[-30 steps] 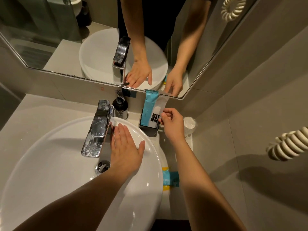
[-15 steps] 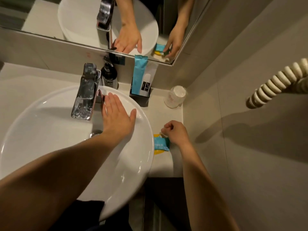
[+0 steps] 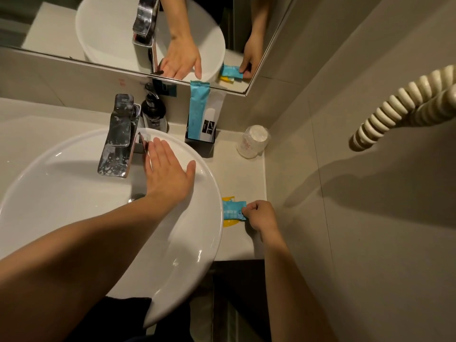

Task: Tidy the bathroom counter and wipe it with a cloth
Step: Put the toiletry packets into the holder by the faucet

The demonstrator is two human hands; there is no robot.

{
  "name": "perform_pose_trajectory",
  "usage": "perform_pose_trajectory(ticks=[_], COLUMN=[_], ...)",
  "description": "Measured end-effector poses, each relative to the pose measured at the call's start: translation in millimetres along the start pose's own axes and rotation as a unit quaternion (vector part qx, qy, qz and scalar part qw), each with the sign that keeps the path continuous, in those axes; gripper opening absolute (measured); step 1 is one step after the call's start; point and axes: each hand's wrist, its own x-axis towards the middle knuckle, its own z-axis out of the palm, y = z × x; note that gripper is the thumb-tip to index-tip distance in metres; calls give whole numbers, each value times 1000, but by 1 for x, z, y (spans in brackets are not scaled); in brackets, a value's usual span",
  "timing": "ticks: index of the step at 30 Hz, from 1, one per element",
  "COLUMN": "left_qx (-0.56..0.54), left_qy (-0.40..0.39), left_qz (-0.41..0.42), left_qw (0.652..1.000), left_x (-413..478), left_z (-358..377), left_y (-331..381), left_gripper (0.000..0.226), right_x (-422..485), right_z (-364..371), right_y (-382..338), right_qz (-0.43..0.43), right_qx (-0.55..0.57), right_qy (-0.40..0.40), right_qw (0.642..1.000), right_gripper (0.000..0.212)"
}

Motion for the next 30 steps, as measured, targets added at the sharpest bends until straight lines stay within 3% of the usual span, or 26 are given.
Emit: perform_pose_trajectory(ticks=[4,9,12,17,25,30], left_qx=[-3,1,-1,-5,-9,-11], left_qy=[2,7,12,12,23,32], left_qz=[1,2,4,1,7,9], left_qw=[1000,1000,1000,1000,1000,999], left_x=[0,0,0,0,0,-1], left_z=[0,1,1,-1,-1,1], left_y=[0,-1,-1,-1,-2,-1], left_gripper=[93,93,93,93,92,93], right_x=[-9,-21,-22,-26,-2,12], right_z=[0,-9,-20,-32,-1,17], right_y=[-8,-34,-63,-133,-212,-214], right_qz=[-28,-122,-183,-284,-395,-383], right_qx=[39,54,91,153,9,-65], right_qy=[2,27,68,68,125,97], right_qw=[999,991,977,944,910,916], right_gripper=[10,10,8,18,12,8])
